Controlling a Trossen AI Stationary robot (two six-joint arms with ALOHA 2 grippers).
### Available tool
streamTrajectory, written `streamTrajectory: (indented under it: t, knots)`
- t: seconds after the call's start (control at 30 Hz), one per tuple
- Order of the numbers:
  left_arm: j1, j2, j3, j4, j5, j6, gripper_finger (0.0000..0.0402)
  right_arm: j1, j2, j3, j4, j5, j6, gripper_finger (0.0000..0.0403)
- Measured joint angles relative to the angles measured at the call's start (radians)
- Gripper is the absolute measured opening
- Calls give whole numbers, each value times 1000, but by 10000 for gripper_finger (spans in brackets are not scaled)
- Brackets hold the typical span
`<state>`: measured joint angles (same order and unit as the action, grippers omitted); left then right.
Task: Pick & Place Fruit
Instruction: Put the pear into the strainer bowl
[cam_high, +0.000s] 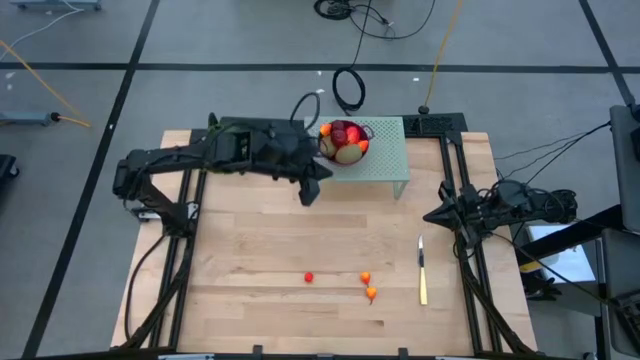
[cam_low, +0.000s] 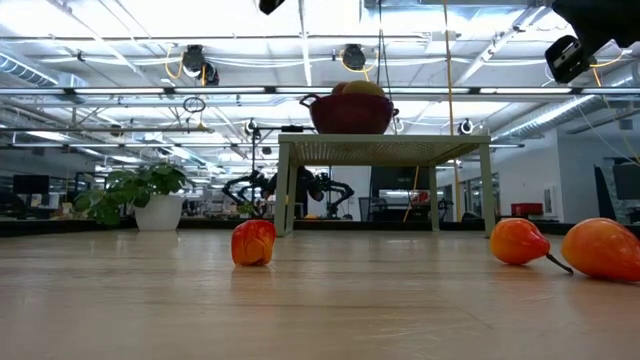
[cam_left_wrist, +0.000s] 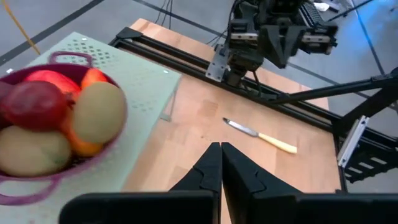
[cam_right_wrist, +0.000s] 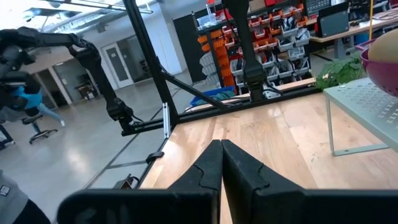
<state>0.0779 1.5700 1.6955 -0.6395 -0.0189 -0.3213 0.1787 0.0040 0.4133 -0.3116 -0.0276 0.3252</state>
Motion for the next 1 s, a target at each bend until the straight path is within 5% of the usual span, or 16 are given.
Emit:
streamTrajectory:
  t: [0.2,0.43,1.0]
  knots:
    - [-87,-1,-50,71,-87,-43,6,0,0,0,30,-3,7,4]
    - [-142,-15,-278,360,-87,-119,6,0,37,0,60,-4,72,4]
    - [-262,-207,-735,691,-291,-167,9,23,456,3,302,-160,29,4]
